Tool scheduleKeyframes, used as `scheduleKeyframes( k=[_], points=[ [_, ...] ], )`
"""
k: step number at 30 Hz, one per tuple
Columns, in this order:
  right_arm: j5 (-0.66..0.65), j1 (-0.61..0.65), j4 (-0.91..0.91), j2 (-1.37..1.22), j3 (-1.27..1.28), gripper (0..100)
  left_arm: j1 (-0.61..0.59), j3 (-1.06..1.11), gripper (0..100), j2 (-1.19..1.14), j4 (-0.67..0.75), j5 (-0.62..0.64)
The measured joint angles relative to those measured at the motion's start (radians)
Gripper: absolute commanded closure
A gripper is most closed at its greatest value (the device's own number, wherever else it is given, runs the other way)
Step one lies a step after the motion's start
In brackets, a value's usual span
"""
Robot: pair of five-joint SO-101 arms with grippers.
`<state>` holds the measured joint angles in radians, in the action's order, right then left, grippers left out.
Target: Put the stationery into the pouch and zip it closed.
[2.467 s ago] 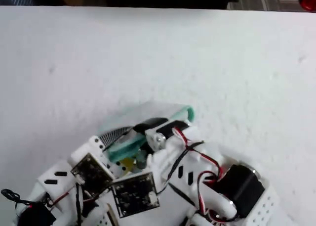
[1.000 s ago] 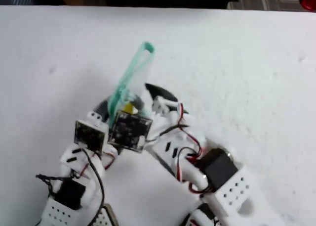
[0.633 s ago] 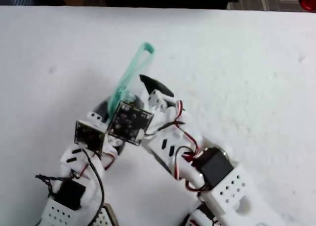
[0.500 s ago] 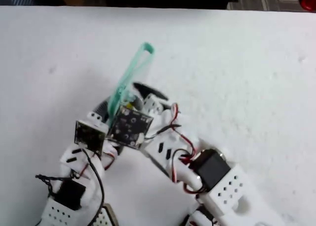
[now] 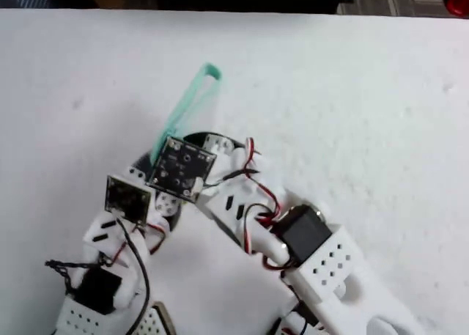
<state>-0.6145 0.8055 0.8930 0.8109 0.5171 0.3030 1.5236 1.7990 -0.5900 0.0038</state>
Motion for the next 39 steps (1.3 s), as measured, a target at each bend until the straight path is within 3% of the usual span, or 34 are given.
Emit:
scheduleKeyframes(
  k=[5,11,14,18,21,29,35,39],
  points=[
    [0.000,0.000,0.000,0.003,-0.052,98.1,0.002,-0.123,83,0.000,-0.192,0.109],
    [0.000,0.000,0.025,0.008,-0.094,98.1,0.003,-0.161,83,0.000,-0.213,0.121],
    [0.000,0.000,0.026,0.008,-0.107,98.1,0.003,-0.176,88,0.000,-0.222,0.123],
    [0.000,0.008,0.032,0.008,-0.110,98.1,0.003,-0.230,95,0.008,-0.296,0.124],
    [0.000,0.005,0.094,0.014,-0.126,98.1,0.006,-0.265,94,0.008,-0.354,0.124],
    [0.000,0.006,0.172,0.023,-0.137,98.1,0.009,-0.270,88,0.008,-0.358,0.121],
    [0.003,0.003,0.172,0.025,-0.241,98.1,0.009,-0.272,99,0.008,-0.358,0.124],
    [0.000,0.006,0.172,-0.025,-0.324,98.1,0.011,-0.272,98,0.009,-0.358,0.118]
  ],
)
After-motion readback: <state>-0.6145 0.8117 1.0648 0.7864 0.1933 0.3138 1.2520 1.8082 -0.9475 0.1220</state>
